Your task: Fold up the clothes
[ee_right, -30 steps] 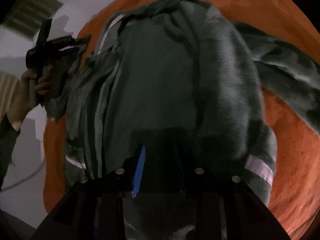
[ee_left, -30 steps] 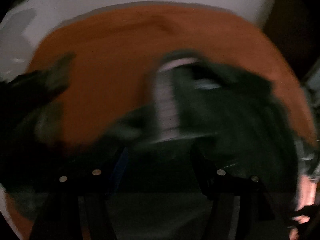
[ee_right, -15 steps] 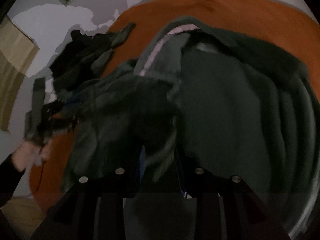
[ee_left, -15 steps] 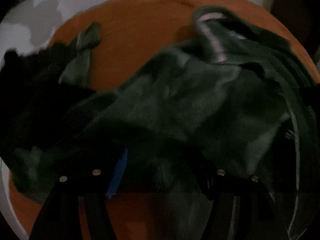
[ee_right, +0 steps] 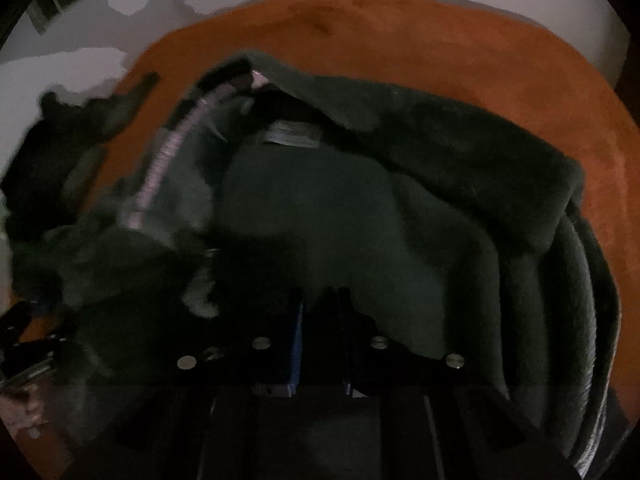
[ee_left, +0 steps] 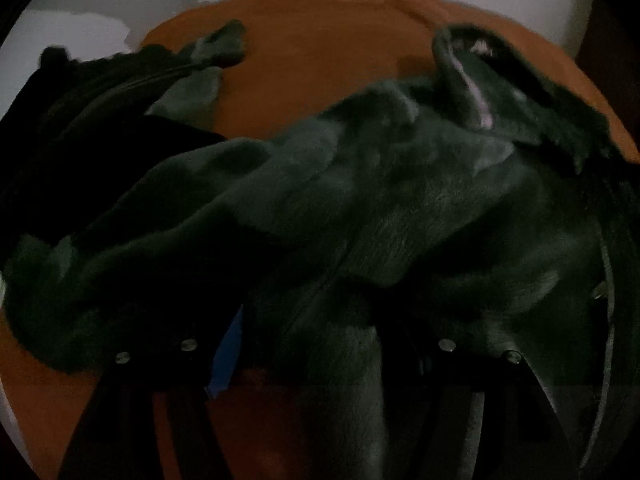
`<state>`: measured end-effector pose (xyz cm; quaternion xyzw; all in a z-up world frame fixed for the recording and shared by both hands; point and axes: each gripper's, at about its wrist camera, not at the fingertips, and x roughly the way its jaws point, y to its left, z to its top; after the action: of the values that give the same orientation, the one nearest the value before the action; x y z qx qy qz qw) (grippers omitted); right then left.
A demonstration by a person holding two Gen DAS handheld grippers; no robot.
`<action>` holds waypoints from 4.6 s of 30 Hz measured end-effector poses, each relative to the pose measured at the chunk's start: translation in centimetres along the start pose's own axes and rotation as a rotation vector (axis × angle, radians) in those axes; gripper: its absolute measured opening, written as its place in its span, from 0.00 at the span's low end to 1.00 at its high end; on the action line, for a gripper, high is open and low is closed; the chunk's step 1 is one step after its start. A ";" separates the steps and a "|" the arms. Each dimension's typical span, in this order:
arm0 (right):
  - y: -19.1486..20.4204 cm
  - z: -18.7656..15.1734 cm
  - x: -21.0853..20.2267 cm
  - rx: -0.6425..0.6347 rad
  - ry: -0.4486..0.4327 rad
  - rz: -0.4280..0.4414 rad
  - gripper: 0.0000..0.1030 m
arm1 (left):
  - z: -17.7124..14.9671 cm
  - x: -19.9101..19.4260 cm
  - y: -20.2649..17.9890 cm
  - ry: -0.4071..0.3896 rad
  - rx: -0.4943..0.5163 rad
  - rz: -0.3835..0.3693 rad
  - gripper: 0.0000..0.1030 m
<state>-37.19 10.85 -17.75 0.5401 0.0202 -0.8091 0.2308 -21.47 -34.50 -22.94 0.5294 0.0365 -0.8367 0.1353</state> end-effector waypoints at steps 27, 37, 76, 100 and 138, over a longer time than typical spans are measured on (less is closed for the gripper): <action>4.6 0.4 0.4 -0.097 -0.035 -0.083 0.37 | -7.6 -5.7 1.4 0.004 -0.054 -0.052 0.67; 7.2 -10.9 -3.8 -0.075 0.174 0.168 0.37 | -10.5 -9.1 1.5 0.009 0.007 -0.063 0.67; 4.9 -18.3 -2.9 0.246 0.249 0.271 0.02 | -8.8 -3.0 2.6 0.122 -0.080 -0.010 0.71; 9.1 -22.5 -9.7 -0.010 0.218 0.314 0.00 | -18.3 -9.2 3.5 0.154 0.101 0.111 0.75; 12.1 -35.8 -10.9 -0.128 0.363 0.376 0.44 | -28.8 -12.1 4.4 0.333 -0.068 -0.082 0.75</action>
<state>1.97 14.02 -20.37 0.6548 0.0116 -0.6391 0.4032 9.80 -30.61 -24.30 0.6539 0.1085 -0.7405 0.1109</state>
